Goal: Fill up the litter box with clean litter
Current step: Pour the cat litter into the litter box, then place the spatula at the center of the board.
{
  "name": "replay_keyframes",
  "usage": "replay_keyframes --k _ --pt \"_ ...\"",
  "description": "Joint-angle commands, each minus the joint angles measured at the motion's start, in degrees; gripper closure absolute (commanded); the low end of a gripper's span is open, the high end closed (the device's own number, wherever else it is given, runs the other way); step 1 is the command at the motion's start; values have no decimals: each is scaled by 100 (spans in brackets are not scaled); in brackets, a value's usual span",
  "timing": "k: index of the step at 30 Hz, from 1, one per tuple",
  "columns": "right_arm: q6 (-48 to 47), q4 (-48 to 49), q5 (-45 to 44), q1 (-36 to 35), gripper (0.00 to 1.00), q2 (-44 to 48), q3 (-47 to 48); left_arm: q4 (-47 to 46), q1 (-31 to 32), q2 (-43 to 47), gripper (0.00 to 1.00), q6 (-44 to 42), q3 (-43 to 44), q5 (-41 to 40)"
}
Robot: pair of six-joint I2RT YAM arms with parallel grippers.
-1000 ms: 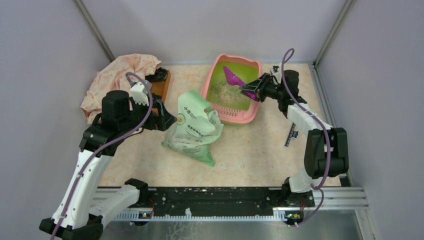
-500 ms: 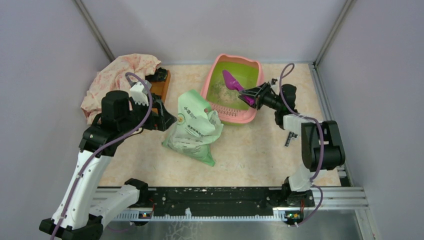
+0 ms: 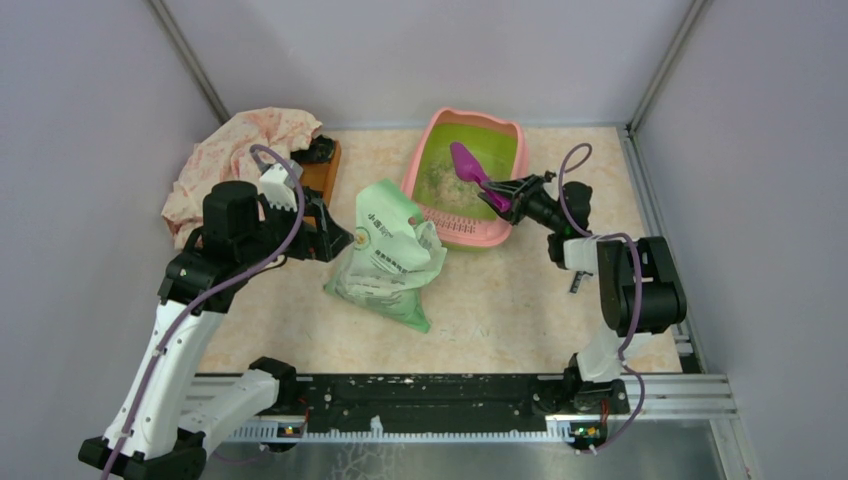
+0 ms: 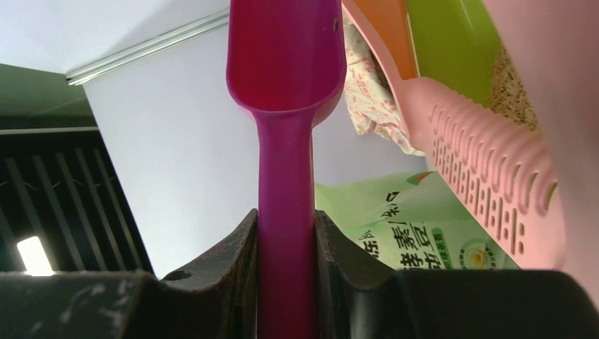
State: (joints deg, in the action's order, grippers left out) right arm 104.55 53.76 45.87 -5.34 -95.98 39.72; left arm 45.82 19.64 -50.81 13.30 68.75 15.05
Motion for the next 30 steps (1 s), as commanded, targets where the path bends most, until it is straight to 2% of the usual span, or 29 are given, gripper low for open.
replay_keyframes --k 1,4,8,11,12,14,17,20,24,30 --pt "315 733 -122 25 100 146 -31 -177 22 48 1 41 -49 31" --pt "281 843 -99 33 100 198 43 -196 17 44 1 49 -54 48" --pt "-1030 -486 281 25 100 412 746 -214 20 27 1 67 -75 65" --pt "-3278 -2924 356 25 100 796 1725 -215 17 41 1 67 -89 63" --pt "-4480 -3977 147 18 100 971 2238 -210 21 43 1 67 -94 59" --pt "-5975 -5626 -499 7 100 1323 2867 -205 17 39 1 68 -90 53" --pt "-7094 -6716 -1698 40 100 2021 3096 -255 15 26 1 89 -111 77" --pt "-7677 -7117 -2875 51 100 2533 2943 -329 15 30 1 134 -159 127" --pt "-7918 -7721 -4206 126 100 2547 2794 -378 17 22 1 151 -202 168" --pt "-7690 -7344 -4306 511 100 2217 2101 -357 21 73 1 114 -188 153"
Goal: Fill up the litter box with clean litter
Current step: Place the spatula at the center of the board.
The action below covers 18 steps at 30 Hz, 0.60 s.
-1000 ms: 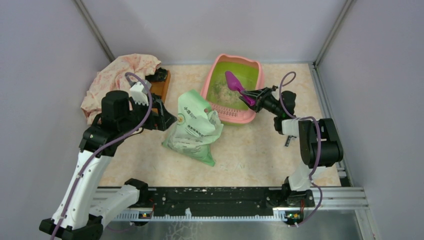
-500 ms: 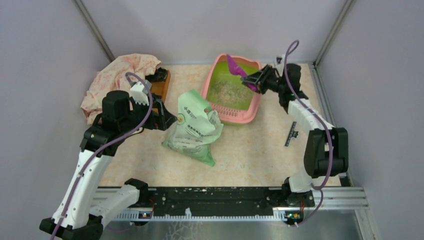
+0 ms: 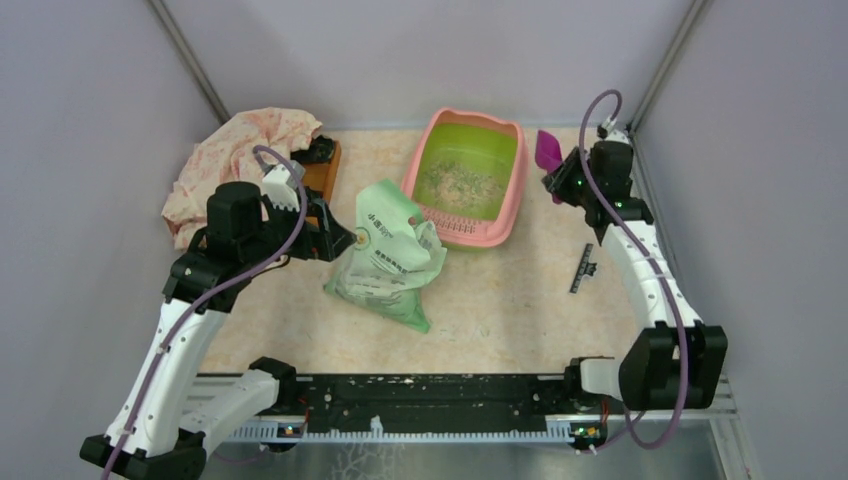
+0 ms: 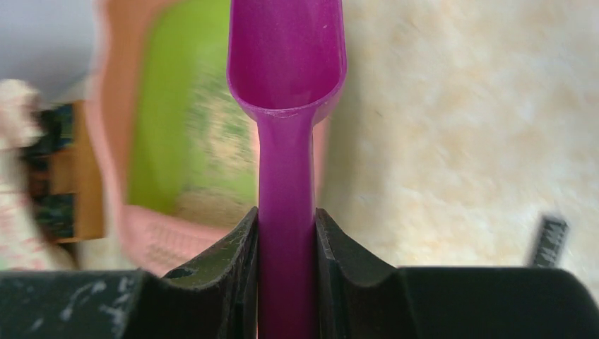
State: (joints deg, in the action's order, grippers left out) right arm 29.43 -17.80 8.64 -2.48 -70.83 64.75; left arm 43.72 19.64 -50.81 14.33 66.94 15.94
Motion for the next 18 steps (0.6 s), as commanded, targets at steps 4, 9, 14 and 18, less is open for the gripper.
replay_keyframes --k 4,9,14,18 --pt "-86 109 -763 222 100 -567 -669 -95 20 121 1 -44 9 0" --pt "-164 276 -1039 222 100 -1022 -714 -102 12 133 1 -112 -44 -65" --pt "-282 257 -739 224 91 -1571 -587 -269 13 55 1 -124 -244 -154" --pt "-314 324 -523 227 77 -1744 -657 -569 10 4 1 -68 -519 -270"
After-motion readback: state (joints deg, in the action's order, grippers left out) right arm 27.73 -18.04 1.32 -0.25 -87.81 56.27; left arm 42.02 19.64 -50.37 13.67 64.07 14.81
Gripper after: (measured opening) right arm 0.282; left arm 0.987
